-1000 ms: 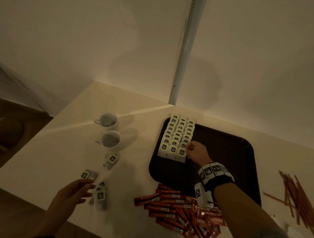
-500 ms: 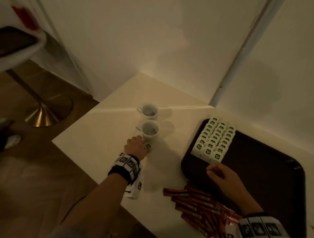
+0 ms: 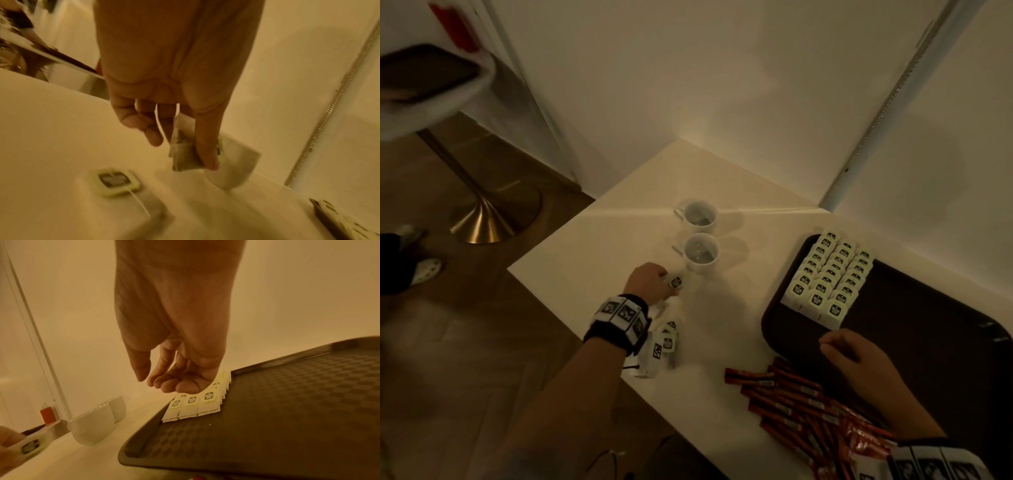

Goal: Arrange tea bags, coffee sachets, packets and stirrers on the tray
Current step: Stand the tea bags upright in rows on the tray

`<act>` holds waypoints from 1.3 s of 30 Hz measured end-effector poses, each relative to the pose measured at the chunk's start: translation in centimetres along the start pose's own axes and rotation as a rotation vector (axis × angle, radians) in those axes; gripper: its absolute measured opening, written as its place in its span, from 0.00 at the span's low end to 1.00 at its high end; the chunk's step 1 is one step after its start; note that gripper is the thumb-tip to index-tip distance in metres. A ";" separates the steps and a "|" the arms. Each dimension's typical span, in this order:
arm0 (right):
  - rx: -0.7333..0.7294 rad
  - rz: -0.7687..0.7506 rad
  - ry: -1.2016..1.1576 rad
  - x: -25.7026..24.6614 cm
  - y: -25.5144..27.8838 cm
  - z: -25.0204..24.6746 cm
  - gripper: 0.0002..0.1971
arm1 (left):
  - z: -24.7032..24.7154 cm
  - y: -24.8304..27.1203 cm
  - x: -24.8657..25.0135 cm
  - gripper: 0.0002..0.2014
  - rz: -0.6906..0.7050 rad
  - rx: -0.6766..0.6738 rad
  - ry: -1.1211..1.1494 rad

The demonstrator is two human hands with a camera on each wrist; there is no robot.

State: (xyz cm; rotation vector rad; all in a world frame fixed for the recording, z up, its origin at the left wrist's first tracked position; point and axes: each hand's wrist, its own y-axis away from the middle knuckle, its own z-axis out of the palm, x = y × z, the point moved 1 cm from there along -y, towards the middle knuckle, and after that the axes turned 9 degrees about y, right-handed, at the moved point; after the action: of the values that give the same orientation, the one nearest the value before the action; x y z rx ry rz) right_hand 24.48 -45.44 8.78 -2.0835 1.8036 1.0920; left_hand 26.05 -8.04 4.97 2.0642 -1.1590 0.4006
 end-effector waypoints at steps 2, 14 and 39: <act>-0.012 -0.017 0.009 -0.1 0.0 0.2 0.05 | -1.0 0.1 -1.5 0.17 -0.051 -0.017 -0.065; -0.113 -0.124 0.035 -3.4 0.3 1.5 0.06 | -0.3 2.2 -2.1 0.13 0.030 -0.001 0.043; 0.123 -0.369 -0.476 -12.9 -3.7 -6.0 0.06 | -3.3 9.3 17.1 0.06 0.353 -0.392 1.187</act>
State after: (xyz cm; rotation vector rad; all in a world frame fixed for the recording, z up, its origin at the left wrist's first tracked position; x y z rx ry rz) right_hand 30.35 -37.83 19.87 -1.7895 1.1786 1.2028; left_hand 27.88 -19.17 21.15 0.9340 -0.7215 1.2321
